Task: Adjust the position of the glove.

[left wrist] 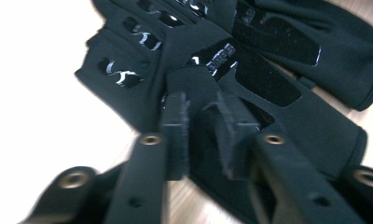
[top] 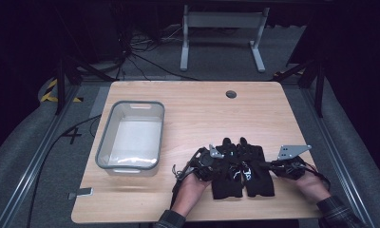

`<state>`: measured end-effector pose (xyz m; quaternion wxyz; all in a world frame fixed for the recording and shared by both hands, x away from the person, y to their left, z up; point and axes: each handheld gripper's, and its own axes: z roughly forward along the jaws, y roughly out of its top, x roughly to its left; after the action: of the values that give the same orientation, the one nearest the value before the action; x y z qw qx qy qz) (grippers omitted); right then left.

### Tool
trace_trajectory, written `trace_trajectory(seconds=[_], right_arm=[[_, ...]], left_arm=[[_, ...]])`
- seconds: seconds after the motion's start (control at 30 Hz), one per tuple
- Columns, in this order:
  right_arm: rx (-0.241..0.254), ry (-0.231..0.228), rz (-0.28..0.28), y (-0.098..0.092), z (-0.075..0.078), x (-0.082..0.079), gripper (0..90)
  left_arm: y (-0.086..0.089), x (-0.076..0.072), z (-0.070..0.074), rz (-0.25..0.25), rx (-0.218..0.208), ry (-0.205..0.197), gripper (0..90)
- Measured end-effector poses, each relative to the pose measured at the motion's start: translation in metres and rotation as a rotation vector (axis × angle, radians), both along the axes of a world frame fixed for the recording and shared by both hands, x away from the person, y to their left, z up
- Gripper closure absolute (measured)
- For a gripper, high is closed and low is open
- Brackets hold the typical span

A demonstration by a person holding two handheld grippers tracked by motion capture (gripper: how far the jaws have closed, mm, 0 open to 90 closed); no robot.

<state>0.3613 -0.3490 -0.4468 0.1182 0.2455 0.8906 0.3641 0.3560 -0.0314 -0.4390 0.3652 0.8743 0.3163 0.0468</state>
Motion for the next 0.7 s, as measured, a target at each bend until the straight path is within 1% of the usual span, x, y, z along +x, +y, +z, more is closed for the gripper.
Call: trace_trajectory(seconds=[0.07, 0.1, 0.13, 0.17, 0.2, 0.3, 0.4, 0.47, 0.5, 0.57, 0.6, 0.63, 0.67, 0.7], right_arm=[[0.007, -0.001, -0.003, -0.003, 0.001, -0.001, 89.8], [0.007, -0.001, -0.003, -0.003, 0.001, -0.001, 89.8], [0.01, 0.001, -0.006, -0.005, 0.002, -0.002, 89.8], [0.014, 0.001, -0.008, -0.007, 0.002, -0.005, 89.9], [0.012, 0.004, -0.008, -0.01, 0.002, -0.008, 89.8], [0.015, 0.007, -0.009, -0.013, 0.001, -0.012, 89.9], [0.014, 0.011, -0.01, -0.015, 0.001, -0.013, 89.9], [0.005, 0.015, -0.009, -0.014, 0.0, -0.013, 89.9], [-0.002, 0.018, -0.008, -0.014, -0.001, -0.012, 89.9], [-0.013, 0.03, -0.007, -0.014, -0.004, -0.011, 89.9], [-0.009, 0.033, -0.006, -0.014, -0.004, -0.01, 89.9], [-0.007, 0.035, -0.007, -0.014, -0.004, -0.01, 89.9], [-0.007, 0.036, -0.008, -0.014, -0.005, -0.01, 89.9], [-0.006, 0.036, -0.007, -0.014, -0.005, -0.01, 89.9]], left_arm=[[0.007, -0.002, 0.0, 0.025, -0.005, 0.014, 64.0], [0.007, -0.002, 0.0, 0.025, -0.005, 0.014, 61.1], [0.011, -0.002, -0.002, 0.04, -0.001, 0.024, 61.1], [0.013, -0.003, -0.003, 0.052, 0.002, 0.027, 56.6], [0.015, -0.002, -0.006, 0.062, -0.008, 0.041, 51.7], [0.014, -0.002, -0.009, 0.071, -0.01, 0.05, 48.5], [0.008, 0.0, -0.013, 0.065, 0.004, 0.06, 46.2], [0.006, -0.001, -0.015, 0.067, 0.021, 0.067, 46.1], [0.004, -0.001, -0.016, 0.066, 0.031, 0.063, 46.1], [0.003, -0.003, -0.017, 0.061, 0.043, 0.035, 48.9], [0.002, -0.004, -0.017, 0.063, 0.054, 0.021, 50.5], [0.0, -0.005, -0.018, 0.068, 0.066, 0.0, 53.2], [-0.001, -0.006, -0.018, 0.069, 0.072, -0.005, 57.2], [-0.001, -0.006, -0.017, 0.07, 0.071, -0.001, 62.8]])
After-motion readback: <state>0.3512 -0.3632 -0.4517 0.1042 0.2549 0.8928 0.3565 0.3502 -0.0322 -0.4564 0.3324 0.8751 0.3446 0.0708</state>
